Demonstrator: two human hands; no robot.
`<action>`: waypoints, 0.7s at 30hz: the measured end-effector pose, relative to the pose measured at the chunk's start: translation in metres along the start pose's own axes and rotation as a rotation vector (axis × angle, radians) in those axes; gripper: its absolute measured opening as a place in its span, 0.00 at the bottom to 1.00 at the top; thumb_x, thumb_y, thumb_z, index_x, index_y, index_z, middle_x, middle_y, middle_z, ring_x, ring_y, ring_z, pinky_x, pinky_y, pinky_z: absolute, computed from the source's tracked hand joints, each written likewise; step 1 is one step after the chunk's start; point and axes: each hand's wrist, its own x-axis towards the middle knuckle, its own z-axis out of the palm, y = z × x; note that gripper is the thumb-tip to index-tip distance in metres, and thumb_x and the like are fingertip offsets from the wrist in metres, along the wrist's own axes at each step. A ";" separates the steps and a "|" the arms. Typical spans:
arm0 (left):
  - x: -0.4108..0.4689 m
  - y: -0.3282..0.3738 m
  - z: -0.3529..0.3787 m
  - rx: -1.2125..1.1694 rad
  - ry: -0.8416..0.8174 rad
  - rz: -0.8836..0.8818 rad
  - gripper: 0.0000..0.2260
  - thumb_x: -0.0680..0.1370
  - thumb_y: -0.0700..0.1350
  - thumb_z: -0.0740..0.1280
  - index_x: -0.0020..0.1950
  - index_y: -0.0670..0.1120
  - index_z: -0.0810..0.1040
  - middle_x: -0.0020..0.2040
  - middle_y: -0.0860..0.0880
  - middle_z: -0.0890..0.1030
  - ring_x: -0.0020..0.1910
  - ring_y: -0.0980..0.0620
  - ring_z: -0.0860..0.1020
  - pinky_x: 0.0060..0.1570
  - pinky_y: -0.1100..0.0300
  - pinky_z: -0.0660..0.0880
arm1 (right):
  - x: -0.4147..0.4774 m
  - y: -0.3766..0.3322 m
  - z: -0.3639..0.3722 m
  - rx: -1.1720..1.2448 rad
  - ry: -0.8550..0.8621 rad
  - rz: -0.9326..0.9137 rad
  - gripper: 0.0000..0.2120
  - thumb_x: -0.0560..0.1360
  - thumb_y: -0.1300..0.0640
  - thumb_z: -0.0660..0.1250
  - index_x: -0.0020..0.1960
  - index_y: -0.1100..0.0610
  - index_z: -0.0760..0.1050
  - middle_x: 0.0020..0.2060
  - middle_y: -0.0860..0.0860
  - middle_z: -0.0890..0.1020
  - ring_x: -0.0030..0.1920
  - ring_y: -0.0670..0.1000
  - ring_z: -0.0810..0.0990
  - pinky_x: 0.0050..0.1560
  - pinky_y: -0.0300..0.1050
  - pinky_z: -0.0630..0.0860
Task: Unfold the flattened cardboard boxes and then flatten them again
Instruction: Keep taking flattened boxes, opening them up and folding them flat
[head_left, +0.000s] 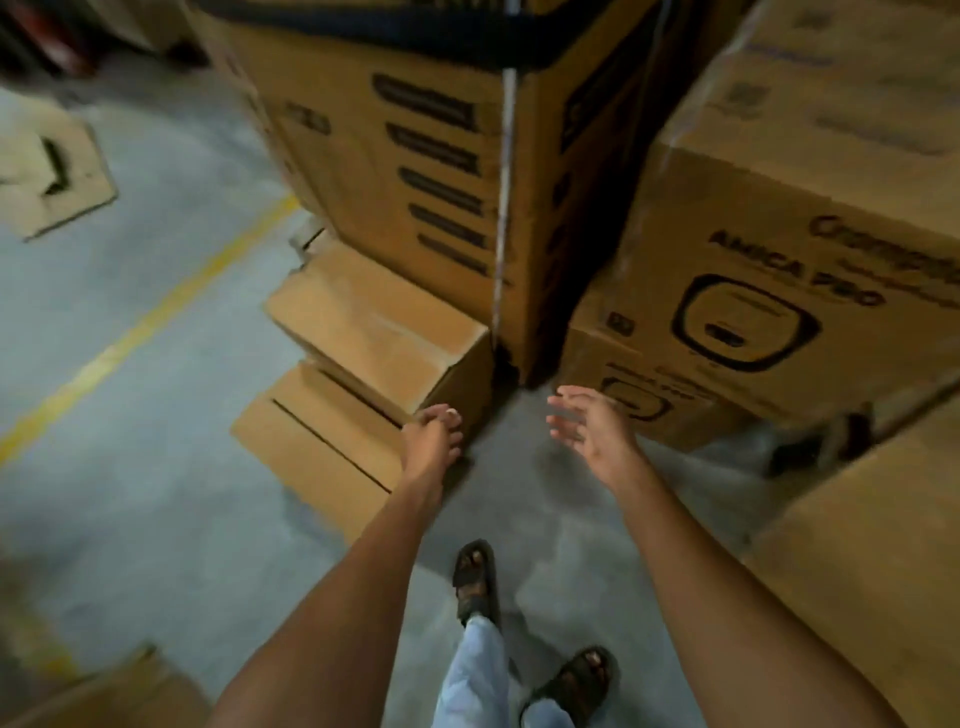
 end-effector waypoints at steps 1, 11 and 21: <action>0.009 0.001 -0.019 -0.023 0.046 -0.012 0.08 0.84 0.41 0.63 0.61 0.43 0.78 0.46 0.48 0.81 0.36 0.54 0.76 0.36 0.62 0.71 | 0.009 0.003 0.023 -0.061 -0.031 0.009 0.07 0.81 0.64 0.62 0.52 0.55 0.77 0.47 0.53 0.84 0.41 0.53 0.82 0.40 0.45 0.77; 0.151 -0.004 -0.086 -0.100 0.044 -0.150 0.07 0.83 0.46 0.66 0.61 0.47 0.76 0.61 0.43 0.81 0.62 0.43 0.78 0.66 0.46 0.75 | 0.151 0.014 0.161 -0.396 -0.045 0.029 0.07 0.81 0.63 0.64 0.58 0.56 0.76 0.49 0.52 0.83 0.44 0.54 0.84 0.42 0.47 0.80; 0.337 -0.093 -0.060 -0.163 0.061 -0.256 0.39 0.79 0.51 0.72 0.82 0.47 0.52 0.78 0.47 0.65 0.74 0.43 0.67 0.73 0.45 0.65 | 0.372 0.052 0.186 -0.843 0.069 -0.073 0.30 0.80 0.49 0.67 0.77 0.56 0.61 0.72 0.56 0.70 0.69 0.58 0.70 0.67 0.55 0.70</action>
